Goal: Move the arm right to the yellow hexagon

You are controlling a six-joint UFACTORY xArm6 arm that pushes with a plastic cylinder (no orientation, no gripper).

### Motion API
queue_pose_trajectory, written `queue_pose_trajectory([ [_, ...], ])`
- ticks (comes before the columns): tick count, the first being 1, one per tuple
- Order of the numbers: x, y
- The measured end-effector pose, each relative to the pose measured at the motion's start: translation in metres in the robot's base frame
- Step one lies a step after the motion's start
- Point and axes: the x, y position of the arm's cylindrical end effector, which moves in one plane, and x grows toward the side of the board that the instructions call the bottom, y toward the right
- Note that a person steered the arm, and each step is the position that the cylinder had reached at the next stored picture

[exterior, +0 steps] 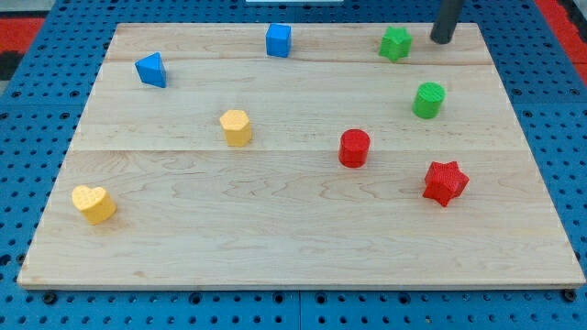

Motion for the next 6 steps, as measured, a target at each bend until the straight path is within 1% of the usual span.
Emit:
queue_pose_trajectory([
  [1, 0.024, -0.001],
  [2, 0.046, -0.033],
  [3, 0.076, -0.111],
  [4, 0.076, -0.177],
  [5, 0.095, -0.203],
  [6, 0.15, -0.232],
])
